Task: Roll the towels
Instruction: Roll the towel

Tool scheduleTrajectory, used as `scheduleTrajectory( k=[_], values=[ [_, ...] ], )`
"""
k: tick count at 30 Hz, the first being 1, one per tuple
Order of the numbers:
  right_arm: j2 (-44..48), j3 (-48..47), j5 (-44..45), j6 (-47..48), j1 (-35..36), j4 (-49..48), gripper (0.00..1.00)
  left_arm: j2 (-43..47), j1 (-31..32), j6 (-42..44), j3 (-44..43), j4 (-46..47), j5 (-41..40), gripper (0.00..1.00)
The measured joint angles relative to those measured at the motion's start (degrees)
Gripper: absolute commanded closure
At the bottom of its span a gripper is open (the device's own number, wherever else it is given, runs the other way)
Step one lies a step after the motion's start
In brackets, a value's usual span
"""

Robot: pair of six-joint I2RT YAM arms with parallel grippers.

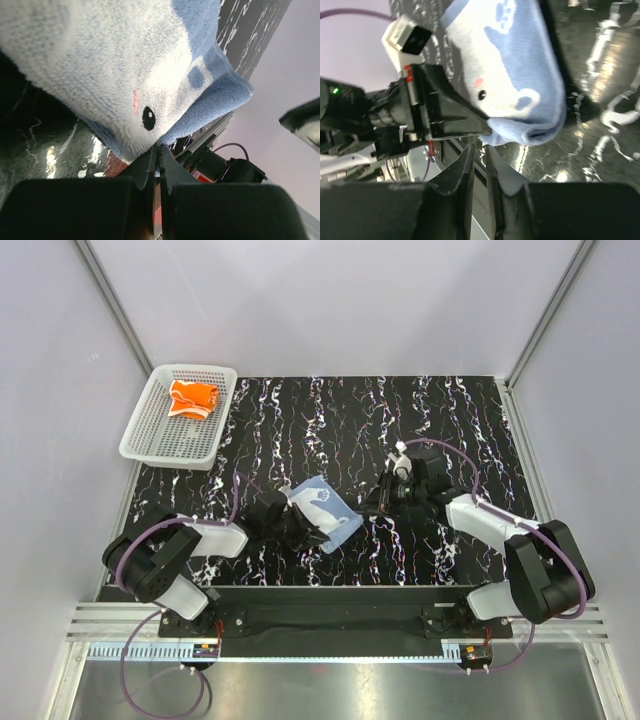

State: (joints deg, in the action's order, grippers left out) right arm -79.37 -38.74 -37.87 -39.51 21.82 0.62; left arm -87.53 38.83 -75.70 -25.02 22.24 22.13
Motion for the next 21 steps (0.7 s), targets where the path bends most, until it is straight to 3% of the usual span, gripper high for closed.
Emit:
scheduleTrajectory(
  k=[8, 21],
  values=[
    [-3.87, 1.75, -4.72, -1.01, 2.99, -9.03, 0.86, -2.01, -1.9, -1.31, 0.26, -0.13, 1.22, 1.0],
    [-14.27, 2.03, -8.09, -0.57, 3.54, -15.3, 0.91, -4.07, -3.17, 0.57, -2.45, -3.54, 3.26, 1.0]
  ],
)
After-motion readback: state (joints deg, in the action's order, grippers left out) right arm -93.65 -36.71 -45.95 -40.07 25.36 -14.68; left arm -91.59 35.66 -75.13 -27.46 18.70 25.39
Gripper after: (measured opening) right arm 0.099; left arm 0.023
